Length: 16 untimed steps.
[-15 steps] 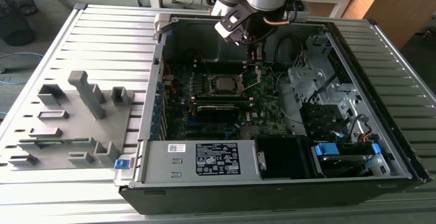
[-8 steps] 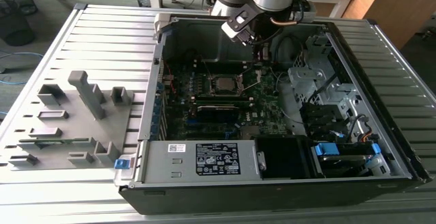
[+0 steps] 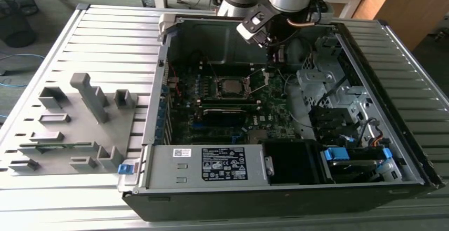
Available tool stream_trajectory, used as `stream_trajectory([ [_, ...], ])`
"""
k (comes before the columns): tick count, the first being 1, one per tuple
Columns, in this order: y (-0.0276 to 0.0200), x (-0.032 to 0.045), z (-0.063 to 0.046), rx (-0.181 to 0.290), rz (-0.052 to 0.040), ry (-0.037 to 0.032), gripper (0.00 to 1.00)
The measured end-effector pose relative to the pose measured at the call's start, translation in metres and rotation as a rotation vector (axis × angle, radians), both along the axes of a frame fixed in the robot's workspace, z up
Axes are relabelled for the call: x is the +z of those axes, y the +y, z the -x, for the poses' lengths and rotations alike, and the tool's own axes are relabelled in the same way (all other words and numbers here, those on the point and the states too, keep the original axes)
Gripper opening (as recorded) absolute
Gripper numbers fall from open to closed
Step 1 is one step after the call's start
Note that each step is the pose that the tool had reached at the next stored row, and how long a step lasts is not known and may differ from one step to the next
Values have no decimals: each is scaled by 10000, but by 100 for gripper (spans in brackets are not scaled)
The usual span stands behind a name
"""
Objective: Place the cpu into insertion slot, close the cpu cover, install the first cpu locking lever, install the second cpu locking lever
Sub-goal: 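Close the cpu cover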
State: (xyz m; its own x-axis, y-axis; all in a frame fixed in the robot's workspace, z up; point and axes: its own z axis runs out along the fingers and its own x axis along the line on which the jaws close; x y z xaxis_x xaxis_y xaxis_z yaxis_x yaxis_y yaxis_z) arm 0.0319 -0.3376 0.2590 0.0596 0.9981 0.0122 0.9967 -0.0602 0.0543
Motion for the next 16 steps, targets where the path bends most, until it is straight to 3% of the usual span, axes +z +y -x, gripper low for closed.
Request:
stream_trajectory([
  [7, 1, -1, -132, 0, 0, 0, 11],
  [16, 0, -3, -166, 1, -2, 0, 11],
])
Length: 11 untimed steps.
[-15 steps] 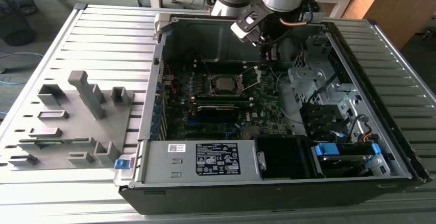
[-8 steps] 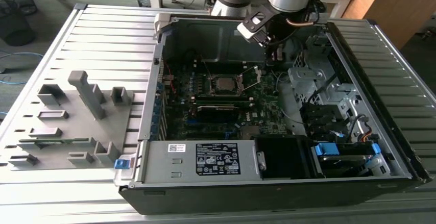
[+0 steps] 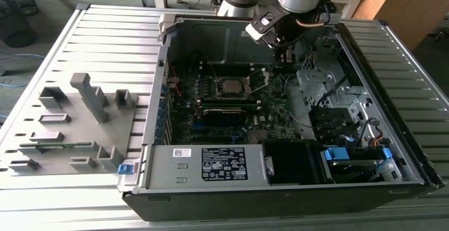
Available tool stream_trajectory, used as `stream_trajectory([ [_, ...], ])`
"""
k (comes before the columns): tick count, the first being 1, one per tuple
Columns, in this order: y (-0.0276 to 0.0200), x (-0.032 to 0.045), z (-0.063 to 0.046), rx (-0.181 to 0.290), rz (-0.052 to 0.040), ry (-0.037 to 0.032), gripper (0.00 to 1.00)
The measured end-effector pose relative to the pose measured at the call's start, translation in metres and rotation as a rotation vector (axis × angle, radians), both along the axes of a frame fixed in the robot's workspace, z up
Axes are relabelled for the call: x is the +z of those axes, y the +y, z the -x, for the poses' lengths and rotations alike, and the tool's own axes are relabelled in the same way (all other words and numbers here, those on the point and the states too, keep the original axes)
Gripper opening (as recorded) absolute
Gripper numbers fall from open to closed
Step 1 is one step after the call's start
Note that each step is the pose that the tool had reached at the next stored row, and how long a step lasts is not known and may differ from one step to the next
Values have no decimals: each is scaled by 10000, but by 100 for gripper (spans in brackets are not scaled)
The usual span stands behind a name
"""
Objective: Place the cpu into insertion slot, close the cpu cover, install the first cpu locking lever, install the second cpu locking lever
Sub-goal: 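Close the cpu cover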
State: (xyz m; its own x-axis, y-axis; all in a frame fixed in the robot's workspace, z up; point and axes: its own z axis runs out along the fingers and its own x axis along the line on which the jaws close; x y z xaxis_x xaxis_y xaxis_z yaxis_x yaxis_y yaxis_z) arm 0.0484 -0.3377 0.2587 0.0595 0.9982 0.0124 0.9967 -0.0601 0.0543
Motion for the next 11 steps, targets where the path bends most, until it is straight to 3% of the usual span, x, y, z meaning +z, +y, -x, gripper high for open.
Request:
stream_trajectory([
  [4, 0, -14, -40, -1, 3, 2, 11],
  [11, 0, -104, -48, -1, 2, 1, 11],
])
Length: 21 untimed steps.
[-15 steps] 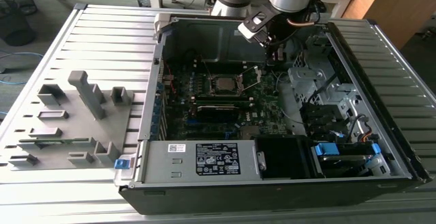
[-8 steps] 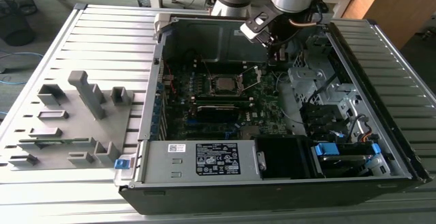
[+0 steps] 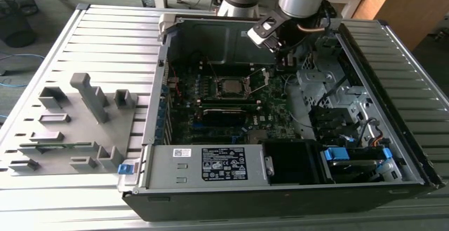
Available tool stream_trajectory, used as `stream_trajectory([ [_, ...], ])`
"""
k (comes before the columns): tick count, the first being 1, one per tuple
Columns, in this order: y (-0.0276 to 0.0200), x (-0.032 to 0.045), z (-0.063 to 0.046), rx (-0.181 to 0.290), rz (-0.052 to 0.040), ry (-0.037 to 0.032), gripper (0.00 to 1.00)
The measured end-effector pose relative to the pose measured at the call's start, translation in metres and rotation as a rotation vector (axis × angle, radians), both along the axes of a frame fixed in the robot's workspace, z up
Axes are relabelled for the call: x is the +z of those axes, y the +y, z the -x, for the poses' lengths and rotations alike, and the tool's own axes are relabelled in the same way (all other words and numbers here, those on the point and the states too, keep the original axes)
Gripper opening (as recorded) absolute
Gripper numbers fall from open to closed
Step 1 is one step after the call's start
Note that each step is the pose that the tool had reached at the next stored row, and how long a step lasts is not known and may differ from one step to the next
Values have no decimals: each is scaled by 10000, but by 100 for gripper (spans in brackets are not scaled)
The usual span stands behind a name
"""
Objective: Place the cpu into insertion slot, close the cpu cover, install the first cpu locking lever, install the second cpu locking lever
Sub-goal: 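Close the cpu cover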
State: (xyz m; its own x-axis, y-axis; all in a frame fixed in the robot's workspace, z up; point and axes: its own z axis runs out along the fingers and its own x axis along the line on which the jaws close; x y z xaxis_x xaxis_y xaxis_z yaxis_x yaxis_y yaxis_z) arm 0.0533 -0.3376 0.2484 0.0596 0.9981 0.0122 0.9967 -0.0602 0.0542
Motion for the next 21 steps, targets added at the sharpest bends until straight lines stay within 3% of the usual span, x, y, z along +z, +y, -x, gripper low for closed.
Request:
stream_trajectory([
  [5, 0, -77, 0, -1, 1, 0, 11],
  [13, 0, -84, 4, -3, 0, -1, 11],
  [21, 0, -121, 300, -1, 1, -34, 11],
])
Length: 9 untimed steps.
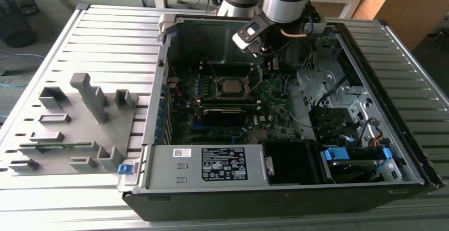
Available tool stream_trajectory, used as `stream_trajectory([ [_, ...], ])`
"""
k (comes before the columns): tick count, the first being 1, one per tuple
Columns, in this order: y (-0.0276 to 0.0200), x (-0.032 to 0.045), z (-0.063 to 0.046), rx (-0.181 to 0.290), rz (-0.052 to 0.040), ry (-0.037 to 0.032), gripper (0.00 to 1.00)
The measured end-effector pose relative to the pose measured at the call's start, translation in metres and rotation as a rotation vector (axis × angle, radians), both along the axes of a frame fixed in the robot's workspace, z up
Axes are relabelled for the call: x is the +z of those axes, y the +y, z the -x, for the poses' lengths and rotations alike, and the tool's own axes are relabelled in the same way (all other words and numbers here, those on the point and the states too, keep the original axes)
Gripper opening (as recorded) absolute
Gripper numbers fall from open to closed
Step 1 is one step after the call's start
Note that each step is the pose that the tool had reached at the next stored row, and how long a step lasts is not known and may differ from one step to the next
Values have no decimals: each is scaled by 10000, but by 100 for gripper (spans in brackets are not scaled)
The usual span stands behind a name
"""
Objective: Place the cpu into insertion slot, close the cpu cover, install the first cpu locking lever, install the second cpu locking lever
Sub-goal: 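Close the cpu cover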
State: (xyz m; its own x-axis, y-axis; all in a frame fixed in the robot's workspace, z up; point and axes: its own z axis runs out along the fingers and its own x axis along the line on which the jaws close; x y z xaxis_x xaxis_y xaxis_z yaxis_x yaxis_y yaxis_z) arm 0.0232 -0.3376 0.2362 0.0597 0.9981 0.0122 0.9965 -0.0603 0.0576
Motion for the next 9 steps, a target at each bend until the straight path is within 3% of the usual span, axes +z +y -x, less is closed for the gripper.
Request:
stream_trajectory([
  [9, 0, -45, 413, 0, 0, -50, 11],
])
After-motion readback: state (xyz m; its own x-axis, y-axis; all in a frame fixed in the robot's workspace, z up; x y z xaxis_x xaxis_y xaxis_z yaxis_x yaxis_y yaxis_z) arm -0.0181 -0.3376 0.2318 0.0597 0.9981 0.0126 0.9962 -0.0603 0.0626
